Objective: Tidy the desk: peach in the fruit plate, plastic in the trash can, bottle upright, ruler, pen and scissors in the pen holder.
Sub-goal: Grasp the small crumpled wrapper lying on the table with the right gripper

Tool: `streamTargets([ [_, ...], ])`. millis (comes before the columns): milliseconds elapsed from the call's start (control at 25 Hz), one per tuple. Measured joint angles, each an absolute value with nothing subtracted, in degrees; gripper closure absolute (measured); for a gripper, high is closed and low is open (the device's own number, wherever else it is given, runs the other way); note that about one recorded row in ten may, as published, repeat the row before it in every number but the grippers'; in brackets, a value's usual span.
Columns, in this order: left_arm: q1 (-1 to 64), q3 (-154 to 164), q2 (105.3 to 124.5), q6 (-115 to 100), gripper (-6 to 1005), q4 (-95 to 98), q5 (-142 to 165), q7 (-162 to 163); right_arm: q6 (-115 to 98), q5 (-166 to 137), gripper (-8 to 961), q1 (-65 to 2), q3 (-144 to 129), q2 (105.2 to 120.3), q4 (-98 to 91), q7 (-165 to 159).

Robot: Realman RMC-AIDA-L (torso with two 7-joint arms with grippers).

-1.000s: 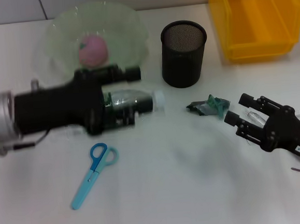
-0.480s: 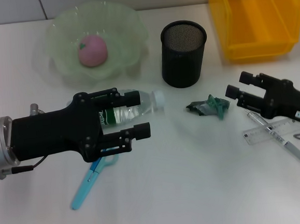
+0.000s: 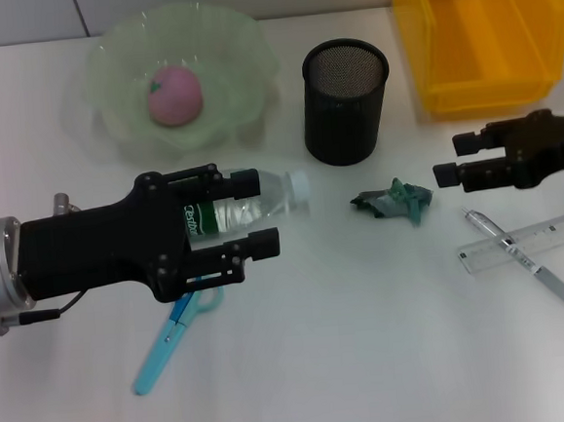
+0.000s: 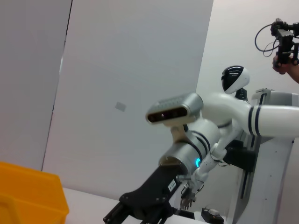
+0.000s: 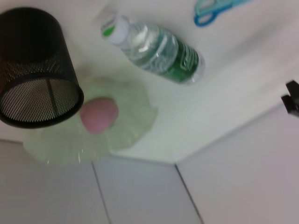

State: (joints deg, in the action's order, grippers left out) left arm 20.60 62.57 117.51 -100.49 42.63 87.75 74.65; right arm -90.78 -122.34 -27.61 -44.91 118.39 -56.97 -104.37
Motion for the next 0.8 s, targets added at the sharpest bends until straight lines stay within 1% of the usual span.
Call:
streamTargets([
  [80,20.54,62.57,117.51,-100.48,338,42.60,87.76,74.57,-91.96,-128.12,279,-30.73,-44.93,118.38,-59.98,-107.12],
  [160,20.47,62.57,117.50,-100.41,338,42.55,87.79,74.49,-92.10,-129.91,279,-31.79,-45.04,118.40,-60.43,-107.56],
  [240,20.43,62.57,117.50,-100.36,338,42.50,87.81,74.48,-91.70,-134.74,279,-34.60,-45.53,118.70,-60.76,-108.58],
  [280,20.41,62.57,117.50,-100.33,338,42.48,87.80,74.50,-91.70,-134.74,279,-34.60,-45.53,118.70,-60.76,-108.58],
  [440,20.36,62.61,117.50,-100.33,338,42.45,87.81,74.75,-90.91,-139.16,279,-38.04,-49.50,118.98,-60.43,-110.43],
  [800,20.26,63.11,117.70,-100.55,338,42.35,87.96,74.75,-84.12,-139.94,278,-38.09,-59.72,119.24,-58.63,-113.81],
])
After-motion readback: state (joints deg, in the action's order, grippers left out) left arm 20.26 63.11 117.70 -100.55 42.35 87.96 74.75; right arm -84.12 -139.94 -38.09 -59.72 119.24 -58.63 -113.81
